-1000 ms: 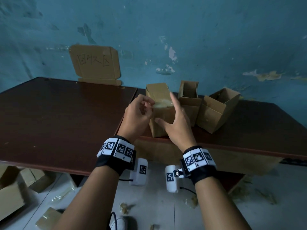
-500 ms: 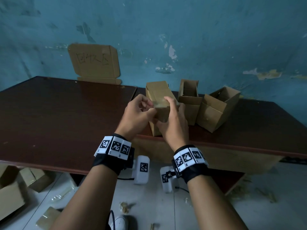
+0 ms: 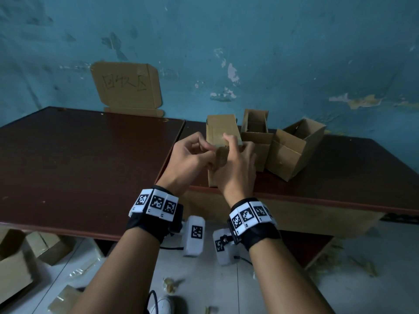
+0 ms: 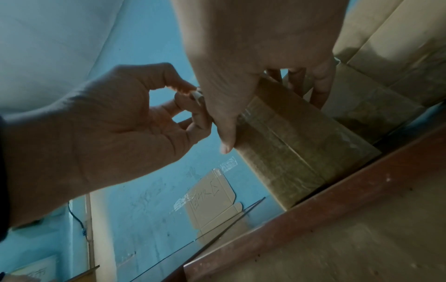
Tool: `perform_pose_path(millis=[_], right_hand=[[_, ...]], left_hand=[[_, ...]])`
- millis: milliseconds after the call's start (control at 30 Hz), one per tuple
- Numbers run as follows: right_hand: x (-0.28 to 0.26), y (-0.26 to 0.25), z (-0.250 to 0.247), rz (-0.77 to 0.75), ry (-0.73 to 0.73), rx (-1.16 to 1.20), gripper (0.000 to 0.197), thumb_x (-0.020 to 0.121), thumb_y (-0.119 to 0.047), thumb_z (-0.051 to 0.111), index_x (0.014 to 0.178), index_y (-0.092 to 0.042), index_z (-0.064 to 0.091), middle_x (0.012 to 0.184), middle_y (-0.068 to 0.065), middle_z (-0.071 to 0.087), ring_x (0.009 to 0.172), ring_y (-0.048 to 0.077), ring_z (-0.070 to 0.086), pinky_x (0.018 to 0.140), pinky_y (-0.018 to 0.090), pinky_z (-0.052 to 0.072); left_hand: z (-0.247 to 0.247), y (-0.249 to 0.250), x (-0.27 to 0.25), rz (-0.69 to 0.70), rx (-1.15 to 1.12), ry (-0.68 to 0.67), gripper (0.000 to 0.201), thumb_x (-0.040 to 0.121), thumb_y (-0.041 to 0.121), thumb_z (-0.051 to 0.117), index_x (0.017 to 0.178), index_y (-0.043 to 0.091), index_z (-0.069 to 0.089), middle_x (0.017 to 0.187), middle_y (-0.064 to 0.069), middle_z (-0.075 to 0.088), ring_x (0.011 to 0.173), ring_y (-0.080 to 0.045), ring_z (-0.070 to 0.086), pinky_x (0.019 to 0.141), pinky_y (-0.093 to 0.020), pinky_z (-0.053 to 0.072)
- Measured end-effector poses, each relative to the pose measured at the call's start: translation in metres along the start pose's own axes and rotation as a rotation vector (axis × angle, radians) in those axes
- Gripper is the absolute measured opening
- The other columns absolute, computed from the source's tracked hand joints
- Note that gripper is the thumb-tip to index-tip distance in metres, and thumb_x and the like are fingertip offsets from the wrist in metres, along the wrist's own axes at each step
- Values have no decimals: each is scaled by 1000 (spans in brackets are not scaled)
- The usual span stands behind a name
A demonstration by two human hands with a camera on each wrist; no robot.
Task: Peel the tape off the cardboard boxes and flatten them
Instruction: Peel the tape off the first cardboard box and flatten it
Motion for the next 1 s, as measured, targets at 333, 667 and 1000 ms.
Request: perform_pose_path(millis=[333, 667, 1000], right_hand=[[2, -2, -7, -75, 27, 5, 64, 88, -51, 77, 145, -36, 51, 135, 12, 41, 120, 33, 44, 90, 52, 54], [-6, -14, -21, -245, 131, 231, 41, 100, -34, 70, 135, -17, 55, 132, 9, 53, 116, 21, 58, 88, 37, 56], [-2, -12, -22, -304, 175, 230, 25, 96, -20, 75, 118, -17, 63, 128, 6, 49, 115, 21, 58, 92, 40, 58]], left_hand=[[-3, -6, 4, 19, -13, -6, 7, 92, -11, 72, 98, -9, 69, 91, -17, 73, 77, -21, 69, 73, -32, 61], [-12, -12, 10, 40, 121, 60, 15, 97, 6, 74, 107, 12, 83, 113, -7, 75, 109, -17, 71, 97, -32, 58], [-6, -4, 11, 163, 84, 8, 38, 98, -14, 59, 132, 4, 63, 104, -18, 75, 96, -30, 75, 95, -43, 61]])
Point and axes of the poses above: each hand's wrist, its own x-axis towards the middle knuckle, its own z-axis out of the palm, y = z × x, the point moved 10 cm from there along x, towards the middle knuckle
